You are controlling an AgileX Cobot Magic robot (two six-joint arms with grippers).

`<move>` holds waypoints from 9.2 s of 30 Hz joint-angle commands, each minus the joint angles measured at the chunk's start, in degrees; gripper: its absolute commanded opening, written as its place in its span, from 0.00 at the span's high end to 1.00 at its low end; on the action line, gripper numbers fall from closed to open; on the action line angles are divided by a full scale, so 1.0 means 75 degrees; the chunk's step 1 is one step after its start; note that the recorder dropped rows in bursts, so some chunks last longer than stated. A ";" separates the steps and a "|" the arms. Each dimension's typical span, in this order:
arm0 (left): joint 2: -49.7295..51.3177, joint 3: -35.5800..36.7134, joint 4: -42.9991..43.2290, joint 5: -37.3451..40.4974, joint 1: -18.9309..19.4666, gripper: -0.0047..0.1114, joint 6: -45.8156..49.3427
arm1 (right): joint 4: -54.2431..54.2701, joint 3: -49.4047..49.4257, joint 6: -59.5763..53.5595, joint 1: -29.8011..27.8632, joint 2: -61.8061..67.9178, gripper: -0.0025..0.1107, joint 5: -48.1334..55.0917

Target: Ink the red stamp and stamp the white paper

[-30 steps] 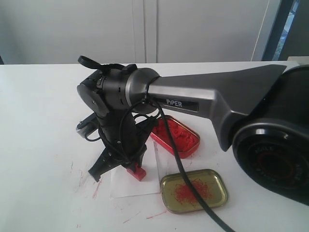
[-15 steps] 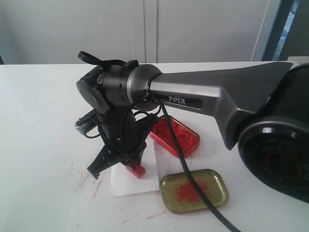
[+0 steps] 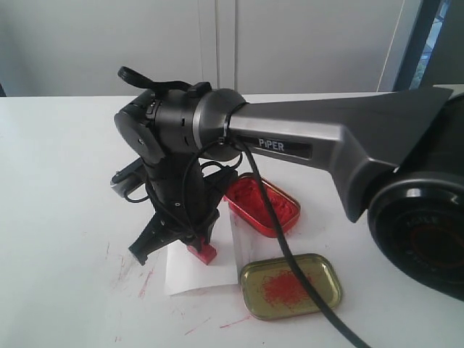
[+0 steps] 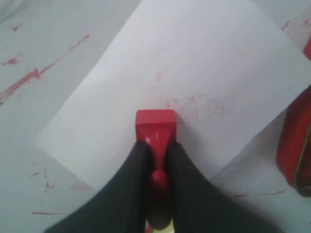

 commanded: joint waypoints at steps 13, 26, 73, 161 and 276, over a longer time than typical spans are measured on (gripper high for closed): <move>-0.0030 0.0031 -0.0055 -0.0020 -0.0043 0.96 0.0000 | 0.0268 0.0021 0.0039 -0.0001 0.0042 0.98 0.0037; -0.0030 0.0031 -0.0055 -0.0020 -0.0043 0.96 0.0000 | 0.0246 0.0021 0.0320 -0.0001 -0.0554 0.98 -0.0124; -0.0030 0.0031 -0.0055 -0.0006 -0.0041 0.96 0.0000 | 0.0325 0.5061 0.1088 -0.0001 -0.2103 0.98 -0.6408; -0.0030 0.0031 -0.0041 -0.0006 0.1061 0.96 0.0000 | 0.9641 0.7050 -0.7367 -0.6174 -0.2802 0.98 -0.3832; -0.0030 0.0031 -0.0041 -0.0006 0.0680 0.96 0.0000 | 0.0521 0.8314 -0.0160 -0.6174 -1.2266 0.98 -0.2503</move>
